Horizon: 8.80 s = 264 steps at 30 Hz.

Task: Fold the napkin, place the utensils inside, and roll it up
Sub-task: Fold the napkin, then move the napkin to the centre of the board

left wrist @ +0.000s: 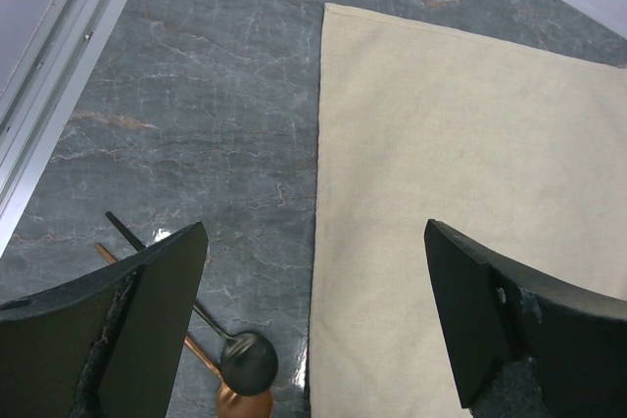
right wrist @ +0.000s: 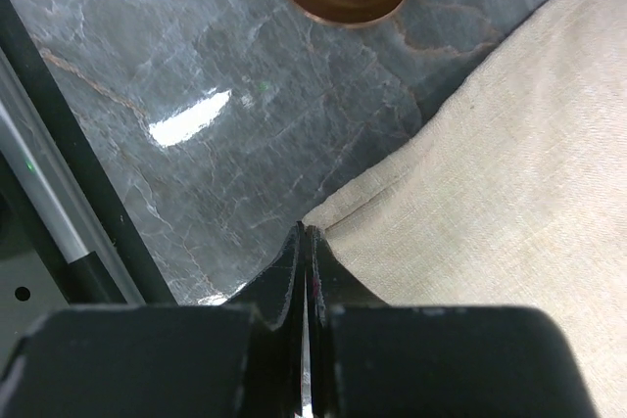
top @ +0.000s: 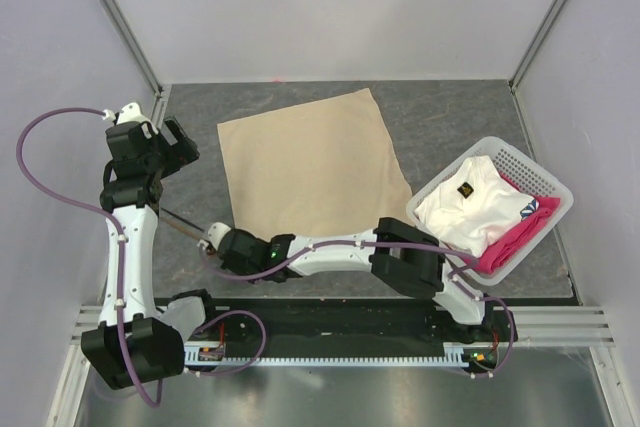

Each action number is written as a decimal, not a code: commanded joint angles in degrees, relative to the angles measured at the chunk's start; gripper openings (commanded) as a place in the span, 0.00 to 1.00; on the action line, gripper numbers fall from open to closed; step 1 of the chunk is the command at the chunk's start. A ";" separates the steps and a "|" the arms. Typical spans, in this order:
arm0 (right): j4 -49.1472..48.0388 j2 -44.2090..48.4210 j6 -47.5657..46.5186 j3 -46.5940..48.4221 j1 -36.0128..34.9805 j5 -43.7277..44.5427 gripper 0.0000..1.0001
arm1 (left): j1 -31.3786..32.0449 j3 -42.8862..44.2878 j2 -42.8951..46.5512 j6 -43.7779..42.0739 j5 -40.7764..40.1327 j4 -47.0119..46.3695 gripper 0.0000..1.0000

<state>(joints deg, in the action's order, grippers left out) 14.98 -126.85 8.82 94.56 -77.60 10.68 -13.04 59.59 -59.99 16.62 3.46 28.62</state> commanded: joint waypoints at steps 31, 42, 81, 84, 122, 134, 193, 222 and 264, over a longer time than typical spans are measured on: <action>-8.30 -3.23 -11.10 7.82 37.52 9.97 0.00 | -0.06 0.35 -2.15 0.96 2.51 -1.37 1.00; -8.22 -11.92 -9.17 19.94 45.08 11.38 0.00 | -0.06 -0.09 -4.35 1.04 4.62 -2.16 1.00; -14.54 -27.49 -8.29 42.01 54.75 13.67 0.00 | -0.06 -0.88 -4.09 -2.03 2.95 -4.10 1.00; -16.39 -28.54 -8.29 43.25 55.01 13.23 0.00 | 0.03 -0.97 -4.17 -2.03 2.86 -4.10 1.00; -9.71 6.88 -21.65 -1.83 40.78 -11.12 0.57 | -0.06 -1.50 -3.21 -0.54 7.61 -4.98 1.00; -2.51 2.40 -24.72 -0.08 38.67 -9.01 0.44 | -0.06 -1.67 -2.33 0.60 8.75 -4.98 0.99; 10.24 -1.74 2.33 7.83 21.88 -15.68 0.13 | 0.03 -2.11 0.13 1.57 10.16 -5.95 0.98; 12.88 -7.89 -10.84 20.84 50.88 -8.74 0.42 | 0.03 -2.02 -1.01 1.04 12.88 -5.95 0.99; 11.74 -5.43 -11.02 13.10 50.88 -9.10 0.32 | -0.06 -2.11 -1.19 1.66 13.76 -5.95 0.99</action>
<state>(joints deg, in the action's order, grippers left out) 26.98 -133.56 -1.98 107.68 -26.76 2.17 -13.04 57.67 -61.34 16.62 15.64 25.04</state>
